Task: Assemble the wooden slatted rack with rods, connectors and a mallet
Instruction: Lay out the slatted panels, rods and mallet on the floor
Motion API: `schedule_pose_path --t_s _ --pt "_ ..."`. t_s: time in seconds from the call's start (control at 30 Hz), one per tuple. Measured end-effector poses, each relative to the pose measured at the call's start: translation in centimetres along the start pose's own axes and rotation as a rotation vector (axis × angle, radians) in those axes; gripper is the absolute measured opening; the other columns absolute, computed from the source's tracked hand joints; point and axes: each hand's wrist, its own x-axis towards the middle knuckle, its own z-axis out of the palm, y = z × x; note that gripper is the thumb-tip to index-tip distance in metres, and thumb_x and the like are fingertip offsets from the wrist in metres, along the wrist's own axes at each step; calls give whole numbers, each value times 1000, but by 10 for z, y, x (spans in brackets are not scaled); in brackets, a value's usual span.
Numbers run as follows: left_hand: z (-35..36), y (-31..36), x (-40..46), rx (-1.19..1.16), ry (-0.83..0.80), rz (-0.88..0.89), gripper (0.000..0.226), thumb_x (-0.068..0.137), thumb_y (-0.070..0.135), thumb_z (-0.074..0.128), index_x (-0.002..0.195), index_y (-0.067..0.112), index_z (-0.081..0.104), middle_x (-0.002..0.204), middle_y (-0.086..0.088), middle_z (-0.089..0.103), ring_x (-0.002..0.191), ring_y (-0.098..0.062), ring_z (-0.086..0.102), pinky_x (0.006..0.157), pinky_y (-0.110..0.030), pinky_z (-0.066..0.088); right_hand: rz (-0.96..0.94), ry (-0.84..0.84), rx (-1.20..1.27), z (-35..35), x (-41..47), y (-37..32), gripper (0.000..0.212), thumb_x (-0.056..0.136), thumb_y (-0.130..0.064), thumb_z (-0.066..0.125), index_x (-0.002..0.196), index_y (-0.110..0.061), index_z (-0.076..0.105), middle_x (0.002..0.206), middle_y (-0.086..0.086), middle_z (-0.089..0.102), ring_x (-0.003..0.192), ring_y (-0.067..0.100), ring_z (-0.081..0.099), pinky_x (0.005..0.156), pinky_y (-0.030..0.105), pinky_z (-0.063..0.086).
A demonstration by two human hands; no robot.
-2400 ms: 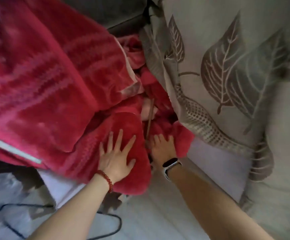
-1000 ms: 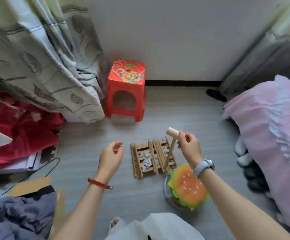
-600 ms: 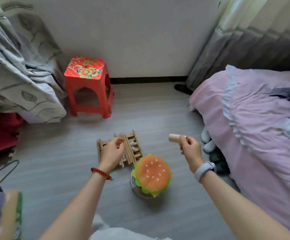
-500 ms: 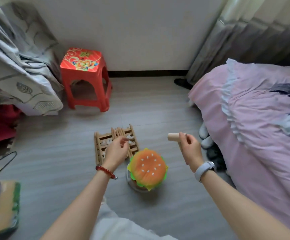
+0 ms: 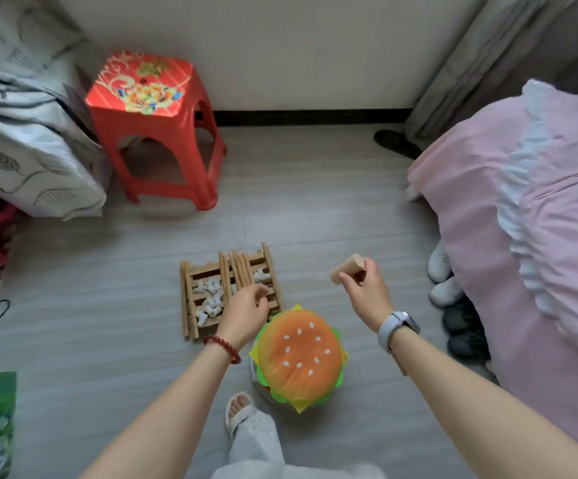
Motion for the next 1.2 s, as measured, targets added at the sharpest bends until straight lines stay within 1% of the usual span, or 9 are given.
schedule_pose_path --t_s 0.13,0.27,0.37,0.47,0.57,0.67,0.8,1.03,1.2 --pt "55 -36 70 63 -64 -28 30 96 15 42 120 8 59 121 -7 61 110 -22 57 90 -34 49 26 -144 -226 44 79 49 29 93 -31 55 116 -16 47 77 7 62 80 30 60 63 33 42" --pt "149 -101 142 148 -195 -58 31 95 20 42 122 12 56 123 -7 58 112 -24 54 89 -34 47 53 -285 -393 104 163 131 34 95 -15 40 127 -9 46 89 13 59 85 32 55 67 32 37" --pt "234 -152 190 238 -298 -85 43 95 30 45 137 20 44 140 -6 43 128 -29 38 102 -40 38 -8 -394 -473 150 220 208 35 96 -14 36 129 -11 46 96 16 63 92 36 57 73 38 44" --pt "308 -199 222 441 -468 -170 64 90 52 48 147 39 21 156 -1 18 142 -29 13 113 -54 18 -92 -446 -532 181 260 276 32 99 -19 38 129 -14 48 106 17 66 99 38 58 79 41 47" --pt "362 -227 234 580 -405 -214 70 84 63 50 144 49 17 155 5 18 142 -27 11 110 -60 15 -134 -481 -584 204 289 330 34 98 -17 38 131 -16 47 106 17 66 98 39 58 73 39 46" --pt "387 -225 229 602 -360 -177 70 79 64 56 139 47 25 144 6 31 131 -28 26 103 -52 28 -115 -561 -628 213 300 355 37 93 -6 40 128 -9 50 112 20 64 103 40 56 75 38 43" --pt "417 -216 198 578 -581 -184 72 74 60 64 137 40 33 138 3 35 125 -30 30 97 -48 33 -63 -647 -645 213 295 370 37 92 -5 41 128 -7 52 118 20 62 107 39 55 84 39 44" --pt "460 -213 150 411 -914 -204 52 87 42 57 136 30 45 140 -5 41 129 -32 35 103 -43 38 -6 -773 -633 212 283 376 30 96 -11 39 121 -8 56 100 16 65 87 34 59 71 37 47" --pt "439 -216 188 363 -724 -246 43 97 35 44 137 18 46 138 -10 47 127 -29 43 100 -37 40 7 -817 -694 216 291 372 29 88 -2 39 108 -3 60 91 15 61 74 30 51 63 30 40"
